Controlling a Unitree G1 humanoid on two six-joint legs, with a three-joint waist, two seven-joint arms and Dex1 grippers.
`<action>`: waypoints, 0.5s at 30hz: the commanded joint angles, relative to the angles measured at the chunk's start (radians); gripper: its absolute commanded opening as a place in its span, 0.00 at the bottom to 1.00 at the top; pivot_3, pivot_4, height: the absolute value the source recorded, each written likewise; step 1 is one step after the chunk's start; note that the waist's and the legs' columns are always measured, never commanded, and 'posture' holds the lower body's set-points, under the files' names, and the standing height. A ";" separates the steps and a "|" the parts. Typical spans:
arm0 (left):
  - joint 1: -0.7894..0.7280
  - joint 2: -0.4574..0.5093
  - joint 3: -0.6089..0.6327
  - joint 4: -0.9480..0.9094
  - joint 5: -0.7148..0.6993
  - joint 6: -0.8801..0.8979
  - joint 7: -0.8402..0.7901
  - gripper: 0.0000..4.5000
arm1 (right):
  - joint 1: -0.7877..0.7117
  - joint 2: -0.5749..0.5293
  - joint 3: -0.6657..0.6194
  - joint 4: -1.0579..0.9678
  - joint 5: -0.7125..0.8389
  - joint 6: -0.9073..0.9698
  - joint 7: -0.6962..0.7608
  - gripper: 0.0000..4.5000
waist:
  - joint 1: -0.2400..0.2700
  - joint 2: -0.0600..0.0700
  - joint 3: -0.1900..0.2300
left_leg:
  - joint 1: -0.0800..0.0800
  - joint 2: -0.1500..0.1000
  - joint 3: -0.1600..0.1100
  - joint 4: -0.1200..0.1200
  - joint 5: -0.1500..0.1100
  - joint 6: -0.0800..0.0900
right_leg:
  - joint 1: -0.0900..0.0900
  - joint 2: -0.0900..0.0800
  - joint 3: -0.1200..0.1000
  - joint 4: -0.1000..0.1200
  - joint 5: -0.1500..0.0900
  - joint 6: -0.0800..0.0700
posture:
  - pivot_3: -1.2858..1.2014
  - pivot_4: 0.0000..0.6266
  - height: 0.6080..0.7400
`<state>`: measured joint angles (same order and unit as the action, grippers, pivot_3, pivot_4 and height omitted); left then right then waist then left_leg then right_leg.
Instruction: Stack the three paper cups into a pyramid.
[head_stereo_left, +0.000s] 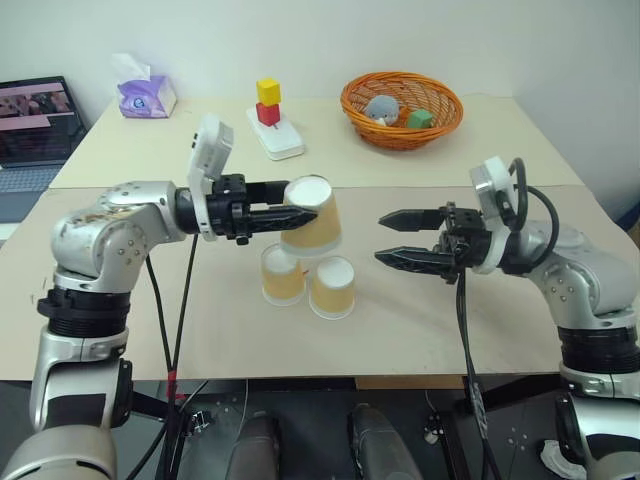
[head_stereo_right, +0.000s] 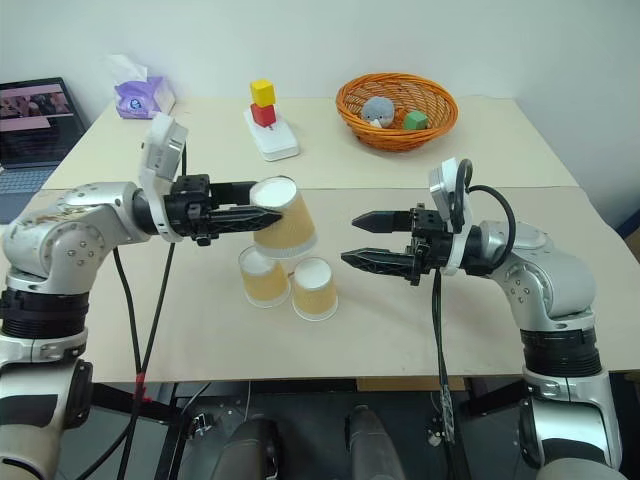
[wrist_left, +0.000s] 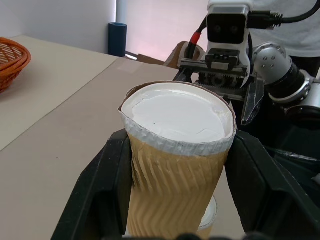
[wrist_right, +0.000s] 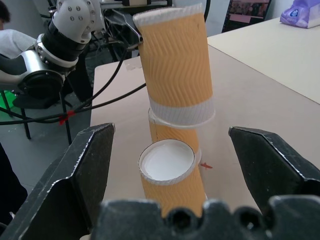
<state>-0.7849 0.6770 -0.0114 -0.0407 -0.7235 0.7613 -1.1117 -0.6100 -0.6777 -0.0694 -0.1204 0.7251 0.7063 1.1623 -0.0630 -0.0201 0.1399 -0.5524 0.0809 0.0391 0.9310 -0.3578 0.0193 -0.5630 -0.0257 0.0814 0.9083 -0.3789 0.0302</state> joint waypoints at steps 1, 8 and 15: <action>-0.007 -0.004 -0.001 0.004 0.033 -0.047 -0.026 0.52 | -0.002 -0.014 -0.042 -0.042 0.026 -0.006 -0.010 0.95 | 0.000 0.000 0.000 | 0.000 0.000 0.000 0.000 0.000 0.000 | 0.000 0.000 0.000 0.000 0.000 0.000 | 0.52 0.24 0.38; -0.010 -0.017 0.009 0.005 0.028 -0.032 -0.034 0.52 | -0.001 -0.017 -0.042 -0.044 0.030 -0.006 -0.013 0.95 | 0.003 0.000 0.000 | 0.000 0.000 0.000 0.000 0.000 0.000 | 0.000 0.000 0.000 0.000 0.000 0.000 | 0.52 0.24 0.38; -0.029 -0.030 0.047 -0.021 -0.025 0.018 -0.007 0.52 | -0.007 -0.017 -0.039 -0.036 0.027 -0.010 -0.010 0.95 | 0.003 0.000 0.000 | 0.000 0.000 0.000 0.000 0.000 0.000 | 0.000 0.000 0.000 0.000 0.000 0.000 | 0.52 0.24 0.38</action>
<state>-0.7813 0.6428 -0.0059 -0.0255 -0.7146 0.7676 -1.1247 -0.6079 -0.6811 -0.0719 -0.1300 0.7298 0.7063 1.1510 -0.0603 -0.0201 0.1399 -0.5526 0.0808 0.0389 0.9310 -0.3578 0.0193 -0.5629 -0.0259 0.0814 0.9082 -0.3789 0.0302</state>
